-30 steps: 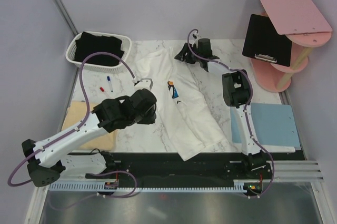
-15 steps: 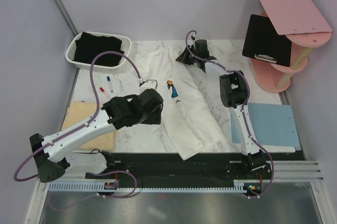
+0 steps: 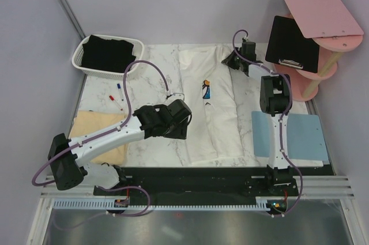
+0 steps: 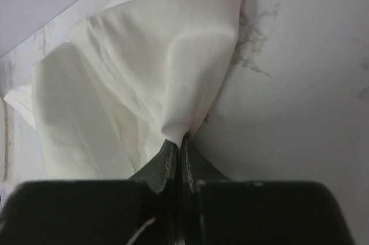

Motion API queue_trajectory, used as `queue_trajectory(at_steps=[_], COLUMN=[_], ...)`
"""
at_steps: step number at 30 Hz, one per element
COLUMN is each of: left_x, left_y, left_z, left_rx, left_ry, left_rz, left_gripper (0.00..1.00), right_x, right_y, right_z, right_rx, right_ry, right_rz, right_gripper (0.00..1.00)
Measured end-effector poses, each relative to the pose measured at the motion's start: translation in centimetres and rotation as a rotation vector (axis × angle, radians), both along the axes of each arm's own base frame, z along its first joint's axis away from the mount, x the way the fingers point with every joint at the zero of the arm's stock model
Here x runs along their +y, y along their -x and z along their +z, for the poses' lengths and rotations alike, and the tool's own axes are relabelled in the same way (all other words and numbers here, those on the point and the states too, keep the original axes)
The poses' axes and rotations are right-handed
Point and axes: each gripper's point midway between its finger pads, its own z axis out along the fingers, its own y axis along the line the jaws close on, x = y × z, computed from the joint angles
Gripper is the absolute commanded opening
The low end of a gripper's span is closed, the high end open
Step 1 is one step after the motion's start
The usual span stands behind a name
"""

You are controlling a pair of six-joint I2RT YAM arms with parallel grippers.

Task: Fold and stack the t-shirts
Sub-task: Rotate the tshirt 90 degrees

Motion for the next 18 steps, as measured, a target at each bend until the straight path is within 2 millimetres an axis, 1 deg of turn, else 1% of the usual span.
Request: queue_trajectory(at_steps=[1, 4, 5, 6, 7, 8, 10, 11, 13, 16, 18], left_x=[-0.1, -0.6, -0.7, -0.8, -0.9, -1.0, -1.3, -1.4, -1.6, -1.7, -1.8], left_y=[0.0, 0.1, 0.1, 0.1, 0.2, 0.2, 0.2, 0.1, 0.1, 0.1, 0.3], left_z=[-0.1, -0.2, -0.4, -0.5, -0.6, -0.8, -1.2, -1.4, -2.0, -3.3, -4.1], left_rx=[0.001, 0.006, 0.007, 0.009, 0.013, 0.017, 0.019, 0.021, 0.025, 0.038, 0.049], left_ry=[0.002, 0.021, 0.027, 0.029, 0.034, 0.04, 0.045, 0.045, 0.041, 0.032, 0.029], left_rz=[-0.001, -0.012, -0.014, -0.016, -0.019, -0.024, -0.03, -0.03, -0.031, -0.033, -0.037], left_gripper=[0.68, 0.69, 0.7, 0.71, 0.75, 0.76, 0.77, 0.77, 0.77, 0.77, 0.77], right_x=[-0.7, -2.2, -2.4, -2.5, -2.4, -2.3, -2.4, -2.2, -2.1, -1.9, -1.5], right_y=[0.1, 0.2, 0.2, 0.2, 0.3, 0.4, 1.3, 1.9, 3.1, 5.2, 6.8], right_z=[-0.1, 0.0, 0.0, 0.1, 0.3, 0.9, 1.6, 2.1, 3.4, 6.4, 9.4], right_rx=[0.006, 0.013, 0.011, 0.009, 0.004, -0.01, -0.011, -0.01, -0.014, -0.033, -0.067], right_ry=[-0.001, -0.009, -0.01, -0.011, -0.02, -0.017, -0.004, 0.005, 0.028, 0.069, 0.093], right_rz=[-0.015, -0.043, -0.044, -0.042, -0.04, -0.033, -0.028, -0.022, -0.015, -0.003, 0.011], right_gripper=[0.04, 0.19, 0.38, 0.47, 0.54, 0.67, 0.78, 0.88, 0.98, 0.98, 0.98])
